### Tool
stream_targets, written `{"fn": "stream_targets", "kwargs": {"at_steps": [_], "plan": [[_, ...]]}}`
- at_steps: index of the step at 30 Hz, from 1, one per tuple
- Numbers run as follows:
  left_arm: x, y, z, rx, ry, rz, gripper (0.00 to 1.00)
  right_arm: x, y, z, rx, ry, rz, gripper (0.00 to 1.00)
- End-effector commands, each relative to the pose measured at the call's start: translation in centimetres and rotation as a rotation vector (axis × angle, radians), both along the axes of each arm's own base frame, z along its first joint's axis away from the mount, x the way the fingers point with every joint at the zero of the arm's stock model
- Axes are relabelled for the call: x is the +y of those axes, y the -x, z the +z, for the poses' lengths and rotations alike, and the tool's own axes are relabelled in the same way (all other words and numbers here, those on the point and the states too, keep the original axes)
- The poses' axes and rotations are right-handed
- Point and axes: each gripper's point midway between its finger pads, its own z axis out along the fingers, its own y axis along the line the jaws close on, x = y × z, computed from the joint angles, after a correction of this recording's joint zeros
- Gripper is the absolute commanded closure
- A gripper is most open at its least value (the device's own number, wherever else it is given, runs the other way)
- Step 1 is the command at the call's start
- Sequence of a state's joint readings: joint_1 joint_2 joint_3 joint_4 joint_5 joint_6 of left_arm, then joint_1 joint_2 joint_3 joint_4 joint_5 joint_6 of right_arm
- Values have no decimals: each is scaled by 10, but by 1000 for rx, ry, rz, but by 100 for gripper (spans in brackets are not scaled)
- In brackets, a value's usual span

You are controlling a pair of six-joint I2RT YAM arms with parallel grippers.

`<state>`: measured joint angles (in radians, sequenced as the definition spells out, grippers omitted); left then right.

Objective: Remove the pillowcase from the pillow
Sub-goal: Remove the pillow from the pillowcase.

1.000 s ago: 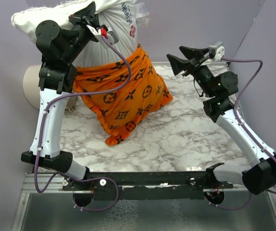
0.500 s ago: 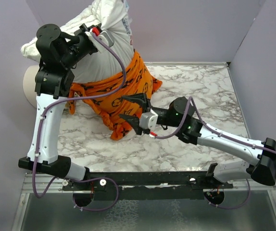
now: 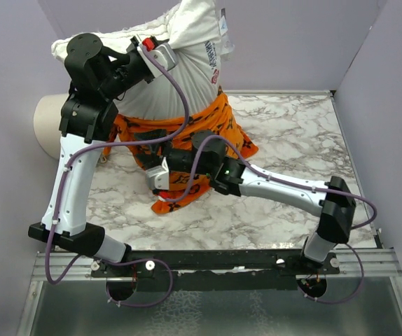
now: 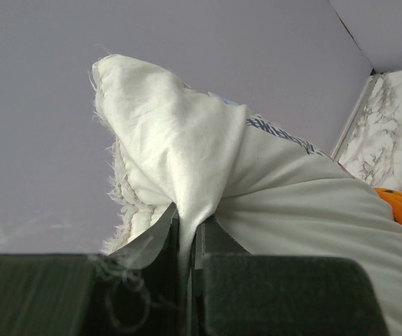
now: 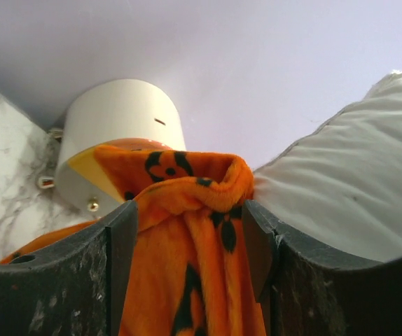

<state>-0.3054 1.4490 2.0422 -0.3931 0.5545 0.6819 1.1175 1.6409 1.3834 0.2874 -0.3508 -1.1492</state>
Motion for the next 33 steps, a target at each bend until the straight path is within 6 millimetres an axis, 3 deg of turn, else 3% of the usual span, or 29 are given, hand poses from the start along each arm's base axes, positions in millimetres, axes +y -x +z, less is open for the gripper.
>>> {"fn": "stream_targets", "kwargs": {"at_steps": [1,6,10,12,17,28,33], "plan": [[8,44,90,-292,86,2,100,30,-30,5,-40,17,-94,41],[6,40,80,-294,64,13,100,42,-53,0,-20,7,-180,45],[4,39,78,-299,53,17,100,38,-77,0,-54,-23,-307,43],[3,40,78,-305,46,17,100,33,-79,5,-42,-52,-330,43],[1,40,75,-311,39,19,100,26,-65,18,-59,-102,-281,42],[-12,42,69,-293,20,-8,100,18,-76,36,-52,-135,-334,42],[-9,40,79,-309,27,21,100,0,-53,54,-67,-184,-263,42]]}}
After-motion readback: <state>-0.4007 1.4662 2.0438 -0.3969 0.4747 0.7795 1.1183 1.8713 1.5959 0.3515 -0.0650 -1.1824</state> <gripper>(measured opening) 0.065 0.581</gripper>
